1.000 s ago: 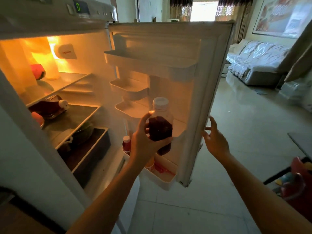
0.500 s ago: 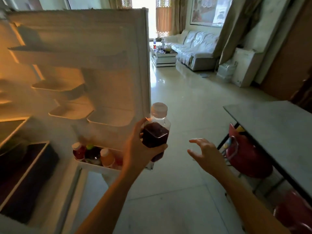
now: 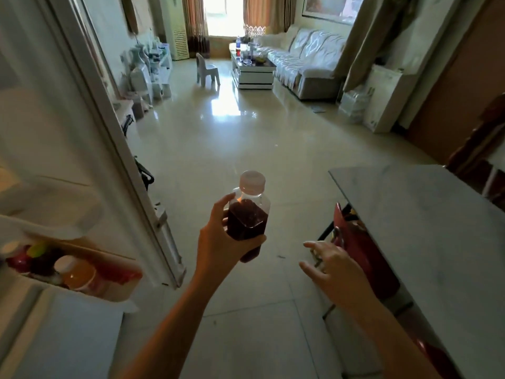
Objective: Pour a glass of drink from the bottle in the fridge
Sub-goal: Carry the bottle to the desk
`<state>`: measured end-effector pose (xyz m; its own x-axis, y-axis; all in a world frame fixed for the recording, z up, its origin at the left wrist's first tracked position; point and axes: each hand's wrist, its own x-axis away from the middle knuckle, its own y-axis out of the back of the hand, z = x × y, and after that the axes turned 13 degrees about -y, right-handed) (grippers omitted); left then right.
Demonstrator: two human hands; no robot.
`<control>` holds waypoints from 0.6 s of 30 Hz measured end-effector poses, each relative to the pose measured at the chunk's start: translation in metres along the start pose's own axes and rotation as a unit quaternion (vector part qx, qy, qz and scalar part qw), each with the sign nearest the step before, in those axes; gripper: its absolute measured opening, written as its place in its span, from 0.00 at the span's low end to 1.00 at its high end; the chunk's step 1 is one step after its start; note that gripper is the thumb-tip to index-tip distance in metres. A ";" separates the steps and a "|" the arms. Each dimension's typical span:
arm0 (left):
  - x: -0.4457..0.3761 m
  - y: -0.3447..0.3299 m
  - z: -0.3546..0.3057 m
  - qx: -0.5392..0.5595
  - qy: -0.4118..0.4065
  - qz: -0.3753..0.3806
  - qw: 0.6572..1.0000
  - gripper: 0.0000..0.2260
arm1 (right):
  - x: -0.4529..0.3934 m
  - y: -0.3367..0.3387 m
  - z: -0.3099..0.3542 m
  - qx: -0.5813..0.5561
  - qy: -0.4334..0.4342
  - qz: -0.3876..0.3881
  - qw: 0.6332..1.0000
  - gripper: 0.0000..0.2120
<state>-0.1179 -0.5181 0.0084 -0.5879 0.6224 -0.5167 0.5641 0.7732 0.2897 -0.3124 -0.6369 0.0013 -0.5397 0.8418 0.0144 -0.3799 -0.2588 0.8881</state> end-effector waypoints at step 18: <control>-0.212 -0.084 0.119 -0.040 0.029 -0.020 0.999 0.42 | -0.298 0.009 0.019 0.096 0.104 0.067 0.988 0.23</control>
<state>0.0288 -0.7295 -0.0019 -0.6432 0.5946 -0.4825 0.4920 0.8037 0.3345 -0.1409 -0.8813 0.0131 -0.7263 0.6846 0.0610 -0.1558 -0.2505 0.9555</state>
